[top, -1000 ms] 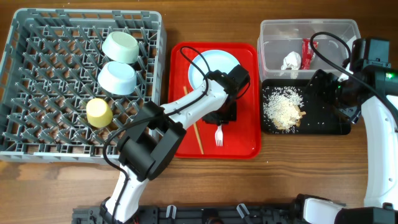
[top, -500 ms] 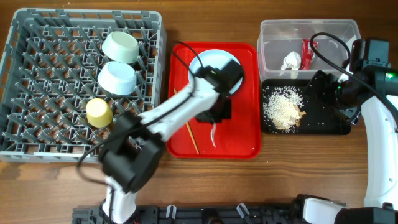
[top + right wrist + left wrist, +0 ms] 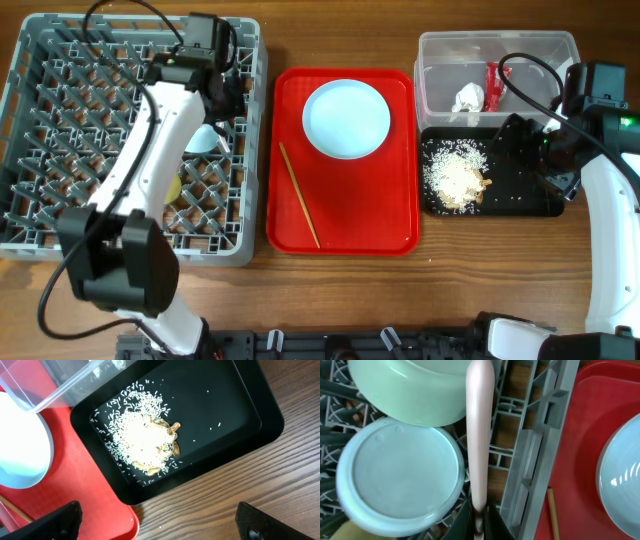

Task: Sort waste into correct bins and load items into the dishwasher rack
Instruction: 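Grasp the white plastic fork with the left gripper, stand it in rack, then grasp the wooden skewer with the left gripper, place it in rack, then grasp the white plate with the left gripper, stand it upright in rack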

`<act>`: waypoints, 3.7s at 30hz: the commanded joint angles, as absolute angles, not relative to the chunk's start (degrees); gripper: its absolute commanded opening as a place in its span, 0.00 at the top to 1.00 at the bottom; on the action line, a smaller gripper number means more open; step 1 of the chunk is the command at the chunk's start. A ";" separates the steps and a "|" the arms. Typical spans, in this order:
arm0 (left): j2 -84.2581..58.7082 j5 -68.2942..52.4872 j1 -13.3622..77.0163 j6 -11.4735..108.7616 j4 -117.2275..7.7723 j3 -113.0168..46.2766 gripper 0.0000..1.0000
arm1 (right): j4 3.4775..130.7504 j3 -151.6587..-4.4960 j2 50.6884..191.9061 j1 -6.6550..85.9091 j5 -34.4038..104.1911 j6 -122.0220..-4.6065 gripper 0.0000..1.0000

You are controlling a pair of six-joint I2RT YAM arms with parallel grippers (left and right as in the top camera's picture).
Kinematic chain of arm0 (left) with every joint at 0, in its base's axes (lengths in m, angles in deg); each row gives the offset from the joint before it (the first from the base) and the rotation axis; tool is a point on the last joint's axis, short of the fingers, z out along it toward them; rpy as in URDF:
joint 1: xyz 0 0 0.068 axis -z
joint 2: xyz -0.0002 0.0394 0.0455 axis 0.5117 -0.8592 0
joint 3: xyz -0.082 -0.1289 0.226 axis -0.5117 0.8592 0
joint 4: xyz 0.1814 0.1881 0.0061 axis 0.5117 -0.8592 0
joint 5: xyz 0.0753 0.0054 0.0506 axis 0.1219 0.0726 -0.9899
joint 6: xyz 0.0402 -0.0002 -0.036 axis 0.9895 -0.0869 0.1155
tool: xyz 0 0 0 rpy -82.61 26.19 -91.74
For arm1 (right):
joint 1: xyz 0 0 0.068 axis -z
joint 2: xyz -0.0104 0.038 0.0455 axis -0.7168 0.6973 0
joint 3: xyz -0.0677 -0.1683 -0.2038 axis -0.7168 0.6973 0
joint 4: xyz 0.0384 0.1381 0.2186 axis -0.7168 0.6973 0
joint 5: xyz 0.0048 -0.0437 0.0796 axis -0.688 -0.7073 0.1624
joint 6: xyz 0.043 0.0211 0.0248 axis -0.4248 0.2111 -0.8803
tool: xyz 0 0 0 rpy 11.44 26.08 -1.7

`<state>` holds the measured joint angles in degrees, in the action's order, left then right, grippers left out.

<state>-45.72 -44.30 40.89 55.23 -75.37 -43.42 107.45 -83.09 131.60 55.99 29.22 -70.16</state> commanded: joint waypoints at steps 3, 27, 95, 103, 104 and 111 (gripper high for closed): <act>-46.58 -45.02 40.78 56.41 -74.50 -43.49 0.69 | 107.63 -83.38 130.90 55.94 28.37 -69.32 0.01; -46.90 -33.19 64.06 26.93 -71.79 -20.71 0.32 | 107.93 -83.38 130.90 55.94 28.41 -69.35 0.01; -58.97 -33.63 70.81 70.97 -52.86 -31.73 0.87 | 108.54 -83.38 130.90 55.94 29.46 -69.06 0.01; -51.32 -33.59 71.33 69.38 -57.78 -36.52 0.96 | 108.74 -83.38 130.90 55.94 29.46 -69.06 0.01; -48.92 -32.62 70.96 67.89 -58.89 -37.94 0.96 | 108.74 -83.38 130.90 55.94 29.46 -69.04 0.01; -32.04 -13.17 55.68 65.88 -57.75 -42.40 0.96 | 108.78 -83.38 130.90 55.94 29.46 -69.04 0.01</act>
<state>-36.00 -22.31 61.96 68.28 -59.42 -41.41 108.72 -83.09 131.52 55.99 29.37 -69.70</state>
